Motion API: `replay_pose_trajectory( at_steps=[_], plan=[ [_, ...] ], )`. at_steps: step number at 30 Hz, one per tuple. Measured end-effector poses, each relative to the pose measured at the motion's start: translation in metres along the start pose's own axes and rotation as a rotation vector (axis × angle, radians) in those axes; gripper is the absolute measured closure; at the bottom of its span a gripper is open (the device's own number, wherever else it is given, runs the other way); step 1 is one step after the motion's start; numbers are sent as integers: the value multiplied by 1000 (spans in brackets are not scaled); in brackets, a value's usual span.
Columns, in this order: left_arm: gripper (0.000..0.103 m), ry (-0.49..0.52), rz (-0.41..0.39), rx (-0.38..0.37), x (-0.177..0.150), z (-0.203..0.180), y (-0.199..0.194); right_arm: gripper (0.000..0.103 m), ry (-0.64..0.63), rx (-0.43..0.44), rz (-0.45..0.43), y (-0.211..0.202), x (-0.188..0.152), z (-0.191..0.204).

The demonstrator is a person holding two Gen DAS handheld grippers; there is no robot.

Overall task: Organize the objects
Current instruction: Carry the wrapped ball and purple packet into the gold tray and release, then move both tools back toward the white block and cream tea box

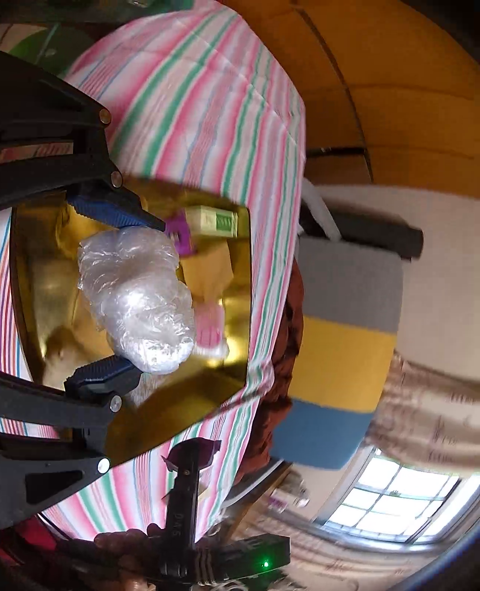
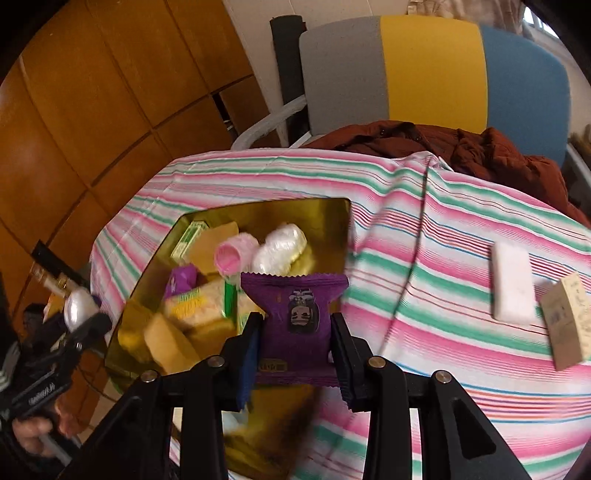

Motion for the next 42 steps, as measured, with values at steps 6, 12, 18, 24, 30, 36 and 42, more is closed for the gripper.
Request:
replay_pose_trajectory(
  at_steps=[6, 12, 18, 24, 30, 36, 42],
  plan=[
    [40, -34, -5, -4, 11, 10, 6, 32, 23, 19, 0, 12, 6, 13],
    [36, -5, 15, -2, 24, -1, 27, 30, -11, -21, 28, 9, -16, 18],
    [21, -11, 3, 42, 30, -6, 34, 21, -32, -47, 14, 0, -29, 22],
    [21, 27, 5, 93, 20, -10, 27, 19, -34, -57, -4, -6, -36, 28],
    [21, 33, 9, 108, 10, -15, 15, 13, -28, -98, -34, -18, -39, 30],
    [21, 54, 2, 77, 5, -29, 2, 9, -36, -142, -58, -31, -44, 27],
    [21, 81, 2, 61, 0, -41, -5, 6, -63, -202, -84, -45, -47, 22]
  ],
)
Point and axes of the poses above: each gripper's, at about its wrist camera, not at the fingertips, and y roughly the way its jaws point, z to its left, x to its top, the point moved 4 cm from there along y, roughly the way its jaws point, and after that the axes turned 2 degrees about -y, right-handed, at the moved point
